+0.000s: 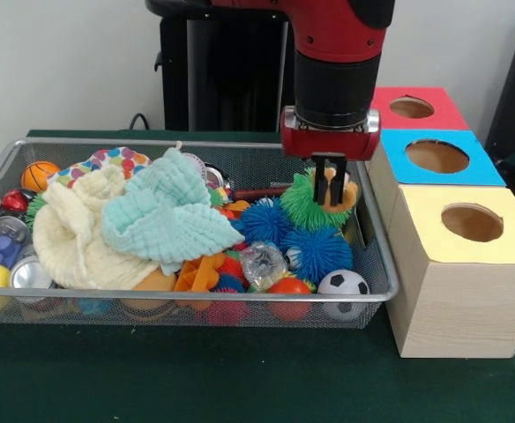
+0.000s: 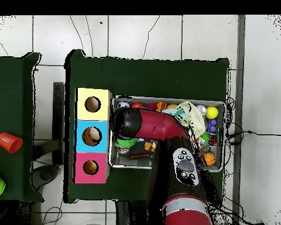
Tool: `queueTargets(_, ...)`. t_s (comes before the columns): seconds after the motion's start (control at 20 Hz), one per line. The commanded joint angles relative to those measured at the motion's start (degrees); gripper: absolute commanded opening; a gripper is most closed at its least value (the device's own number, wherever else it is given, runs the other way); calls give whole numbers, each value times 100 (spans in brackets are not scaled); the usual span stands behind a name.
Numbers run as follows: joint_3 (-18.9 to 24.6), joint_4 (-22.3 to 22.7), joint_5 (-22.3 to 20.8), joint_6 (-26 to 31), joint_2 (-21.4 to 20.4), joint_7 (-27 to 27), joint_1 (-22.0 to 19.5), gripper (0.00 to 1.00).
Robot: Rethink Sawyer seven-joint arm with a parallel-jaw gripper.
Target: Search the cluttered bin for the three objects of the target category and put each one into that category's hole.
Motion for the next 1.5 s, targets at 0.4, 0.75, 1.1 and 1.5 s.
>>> queueTargets(0.4,32,-749,273,1908,-66,960,104,0)
queueTargets(0.75,83,-1272,309,2689,41,1052,74,0)
queueTargets(1.1,140,-1629,462,3307,76,1188,41,0)
queueTargets(1.5,102,-1835,649,3600,131,1433,155,0)
